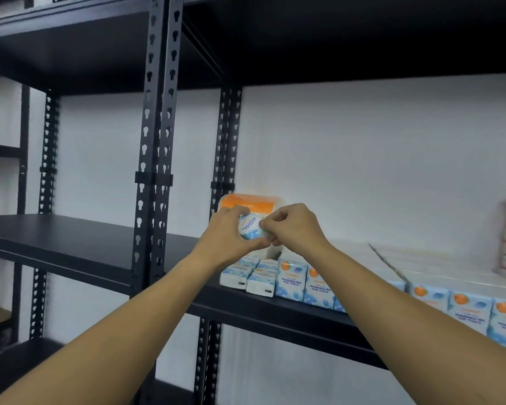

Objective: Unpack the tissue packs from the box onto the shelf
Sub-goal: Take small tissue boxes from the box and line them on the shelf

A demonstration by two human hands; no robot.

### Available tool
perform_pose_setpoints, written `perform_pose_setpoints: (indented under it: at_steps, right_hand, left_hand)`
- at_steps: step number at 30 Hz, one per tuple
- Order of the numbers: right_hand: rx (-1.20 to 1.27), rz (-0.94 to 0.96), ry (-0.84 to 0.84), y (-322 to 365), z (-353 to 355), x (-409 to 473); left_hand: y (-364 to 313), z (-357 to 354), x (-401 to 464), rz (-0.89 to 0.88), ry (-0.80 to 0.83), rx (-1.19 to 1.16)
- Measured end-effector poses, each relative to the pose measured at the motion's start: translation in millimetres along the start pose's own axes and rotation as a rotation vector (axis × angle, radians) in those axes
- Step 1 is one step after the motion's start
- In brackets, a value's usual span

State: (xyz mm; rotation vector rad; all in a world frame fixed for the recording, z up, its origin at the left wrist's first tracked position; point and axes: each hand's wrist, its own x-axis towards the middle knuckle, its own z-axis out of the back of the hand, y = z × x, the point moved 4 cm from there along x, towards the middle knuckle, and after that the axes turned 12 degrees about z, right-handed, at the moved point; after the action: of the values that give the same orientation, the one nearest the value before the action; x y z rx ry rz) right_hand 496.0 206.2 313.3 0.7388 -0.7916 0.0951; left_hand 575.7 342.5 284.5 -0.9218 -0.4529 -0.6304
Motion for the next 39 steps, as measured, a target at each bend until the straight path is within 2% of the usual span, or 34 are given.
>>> perform_pose_setpoints:
  at_steps: [5, 10, 16, 24, 28, 35, 39]
  right_hand:
    - [-0.041, 0.025, -0.004, -6, 4, 2]
    - [-0.182, 0.049, -0.027, -23, 15, 4]
    - [-0.392, 0.07, -0.003, -42, 22, 4]
    - [-0.508, -0.065, 0.251, -70, 21, -6]
    - [-0.549, -0.032, 0.234, -71, 21, -9]
    - [-0.542, 0.004, 0.211, -78, 19, -10]
    - [-0.537, -0.005, 0.199, -80, 18, -11]
  left_hand:
    - [1, -3, 8, -0.008, -0.001, 0.069]
    - [16, -15, 5, 0.109, 0.256, 0.099]
    - [19, -30, 3, 0.109, 0.418, 0.06]
    - [20, -41, -1, 0.103, 0.484, 0.094]
    - [16, -38, 2, 0.073, 0.456, 0.147]
    - [15, -29, 6, 0.043, 0.226, 0.093]
    - [24, -38, 3, 0.071, 0.187, 0.095]
